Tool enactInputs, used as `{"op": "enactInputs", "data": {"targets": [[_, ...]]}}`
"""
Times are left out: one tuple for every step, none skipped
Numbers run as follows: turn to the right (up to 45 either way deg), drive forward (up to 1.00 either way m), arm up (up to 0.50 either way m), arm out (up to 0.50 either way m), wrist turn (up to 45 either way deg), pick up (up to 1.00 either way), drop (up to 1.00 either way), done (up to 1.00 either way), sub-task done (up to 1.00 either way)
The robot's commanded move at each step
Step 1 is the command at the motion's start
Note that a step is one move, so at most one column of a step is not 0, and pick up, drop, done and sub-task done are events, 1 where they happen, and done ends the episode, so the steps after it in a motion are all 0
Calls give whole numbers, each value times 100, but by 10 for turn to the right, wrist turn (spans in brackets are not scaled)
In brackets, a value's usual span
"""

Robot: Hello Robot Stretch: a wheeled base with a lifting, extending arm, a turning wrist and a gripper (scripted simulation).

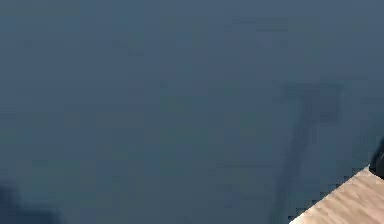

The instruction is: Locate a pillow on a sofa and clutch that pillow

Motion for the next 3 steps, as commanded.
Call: {"op": "enactInputs", "data": {"targets": [[-450, 0, 0, 0, 0, 0, 0, 0, 0], [-450, 0, 0, 0, 0, 0, 0, 0, 0], [-450, 0, 0, 0, 0, 0, 0, 0, 0]]}}
